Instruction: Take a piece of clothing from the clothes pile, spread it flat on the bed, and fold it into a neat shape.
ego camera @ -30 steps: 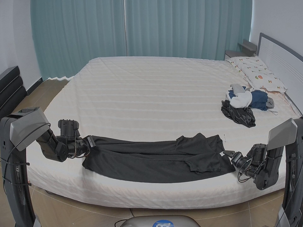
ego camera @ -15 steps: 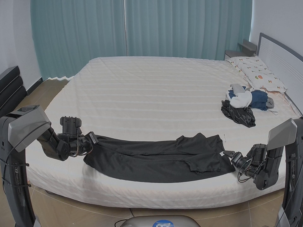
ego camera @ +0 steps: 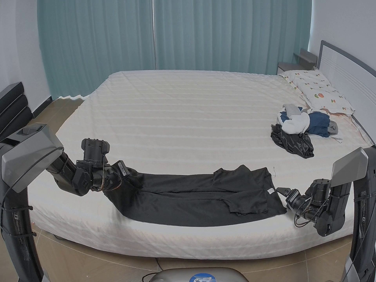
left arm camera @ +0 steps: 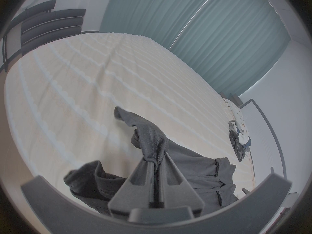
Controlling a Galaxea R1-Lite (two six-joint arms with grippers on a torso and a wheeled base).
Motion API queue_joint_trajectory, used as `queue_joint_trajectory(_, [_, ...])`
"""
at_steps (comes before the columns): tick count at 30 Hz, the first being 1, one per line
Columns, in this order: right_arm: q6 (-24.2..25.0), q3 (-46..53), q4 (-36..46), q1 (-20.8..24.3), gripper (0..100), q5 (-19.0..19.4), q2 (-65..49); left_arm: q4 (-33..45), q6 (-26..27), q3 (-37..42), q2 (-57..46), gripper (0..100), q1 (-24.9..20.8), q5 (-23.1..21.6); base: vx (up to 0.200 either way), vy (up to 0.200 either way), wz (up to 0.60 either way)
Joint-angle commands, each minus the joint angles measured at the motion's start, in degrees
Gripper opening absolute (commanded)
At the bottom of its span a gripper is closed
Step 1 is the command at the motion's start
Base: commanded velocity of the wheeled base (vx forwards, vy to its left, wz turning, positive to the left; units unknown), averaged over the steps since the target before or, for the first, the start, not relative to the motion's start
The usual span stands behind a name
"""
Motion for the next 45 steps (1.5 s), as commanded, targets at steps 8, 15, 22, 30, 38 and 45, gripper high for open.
queue_joint_trajectory(8, [0.1, 0.1, -0.5, 0.0, 100, 0.0, 0.0, 11.4, -0.2, -6.7, -2.4, 0, -7.2, 6.8, 0.0, -0.2, 0.0])
queue_joint_trajectory(15, [0.0, 0.1, -0.5, 0.0, 100, 0.0, 0.0, 21.3, -4.7, -13.2, -2.9, 0, -11.9, 8.5, 0.0, -0.2, 0.0])
queue_joint_trajectory(22, [-0.1, 0.1, -0.5, 0.0, 100, 0.0, 0.1, 30.2, -7.6, -21.6, -2.0, 0, -14.9, 9.0, 0.0, -0.2, 0.0])
queue_joint_trajectory(30, [-0.1, 0.1, -0.5, 0.0, 100, 0.0, 0.1, 34.6, -9.4, -27.4, 1.0, 0, -18.3, 9.1, 0.0, -0.2, 0.0])
queue_joint_trajectory(38, [-0.1, 0.1, -0.5, 0.0, 100, -0.1, 0.2, 35.2, -10.7, -33.0, 6.6, 0, -19.2, 9.2, 0.0, -0.2, 0.0])
queue_joint_trajectory(45, [-0.3, 0.0, -0.5, 0.0, 100, -0.1, 0.2, 34.8, -12.0, -33.5, 9.1, 0, -20.5, 9.1, 0.0, -0.029, 0.0])
